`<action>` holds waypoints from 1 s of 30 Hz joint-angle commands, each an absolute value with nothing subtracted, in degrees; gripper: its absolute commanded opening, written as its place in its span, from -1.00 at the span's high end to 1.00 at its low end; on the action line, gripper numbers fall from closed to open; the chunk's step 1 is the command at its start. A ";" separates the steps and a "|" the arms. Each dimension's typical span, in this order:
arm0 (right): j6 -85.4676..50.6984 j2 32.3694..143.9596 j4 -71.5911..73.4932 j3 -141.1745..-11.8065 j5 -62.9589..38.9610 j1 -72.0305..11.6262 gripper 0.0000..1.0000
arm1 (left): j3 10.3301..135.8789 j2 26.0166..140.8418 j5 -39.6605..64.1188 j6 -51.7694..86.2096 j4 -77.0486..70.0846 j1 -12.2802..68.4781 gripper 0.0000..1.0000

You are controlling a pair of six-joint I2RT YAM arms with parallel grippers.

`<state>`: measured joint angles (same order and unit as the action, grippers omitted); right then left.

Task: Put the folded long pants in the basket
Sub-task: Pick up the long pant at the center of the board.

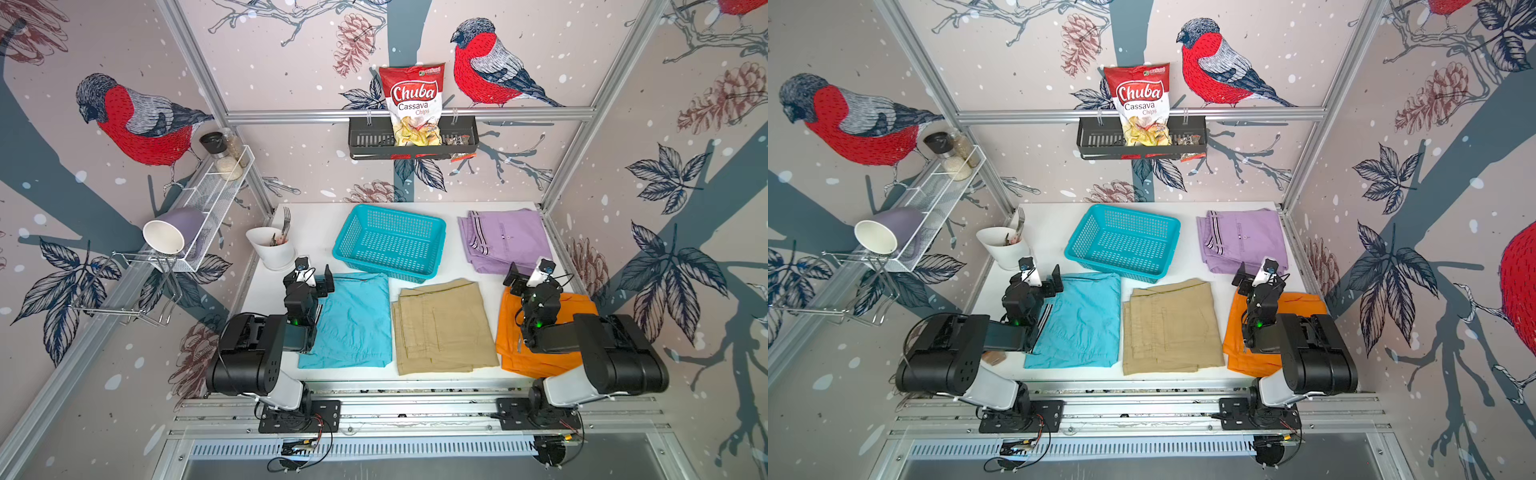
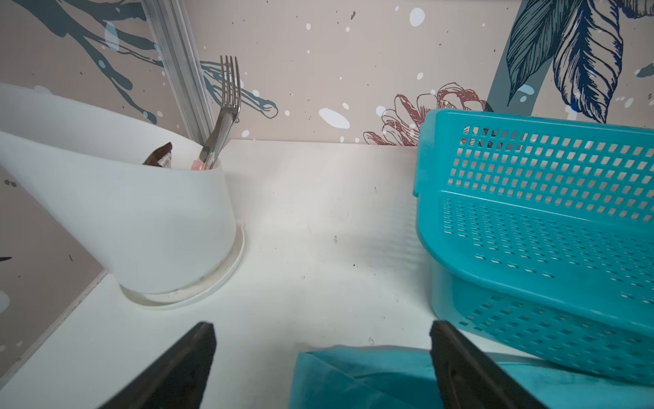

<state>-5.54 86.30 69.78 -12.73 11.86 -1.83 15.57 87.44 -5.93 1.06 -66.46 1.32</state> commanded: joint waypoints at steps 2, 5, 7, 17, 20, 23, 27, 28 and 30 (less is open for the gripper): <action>-4.74 86.30 70.47 -12.83 11.87 -1.85 -1.00 | 15.97 87.54 -4.66 0.57 -66.57 1.03 -0.96; -4.75 86.22 70.49 -12.82 11.87 -1.85 -1.00 | 16.08 87.54 -4.57 0.62 -66.36 1.00 -0.96; -4.75 86.26 70.49 -12.83 11.87 -1.81 -1.00 | 16.25 87.63 -4.44 0.59 -66.09 1.03 -0.96; -4.75 86.17 70.57 -12.76 11.87 -1.85 -1.00 | 16.01 87.39 -4.30 0.65 -66.43 0.89 -0.96; -5.09 84.94 69.89 -13.45 18.72 -3.33 -1.00 | 15.60 87.14 -4.42 0.66 -66.87 0.89 -0.96; -6.36 80.64 51.13 -21.52 29.14 -7.27 -1.00 | 15.61 86.68 -3.70 0.30 -67.13 0.88 -0.97; -11.90 76.78 27.13 -31.97 34.44 -12.65 -1.00 | 25.98 77.65 -4.02 -0.38 -43.37 3.26 -0.96; -12.73 75.21 22.04 -34.43 33.80 -15.02 -1.00 | 26.92 74.30 -5.84 2.56 -40.50 4.36 -0.96; -16.71 72.28 11.44 -39.65 33.39 -19.17 -1.00 | 26.71 66.64 -5.52 4.28 -36.73 6.18 -0.96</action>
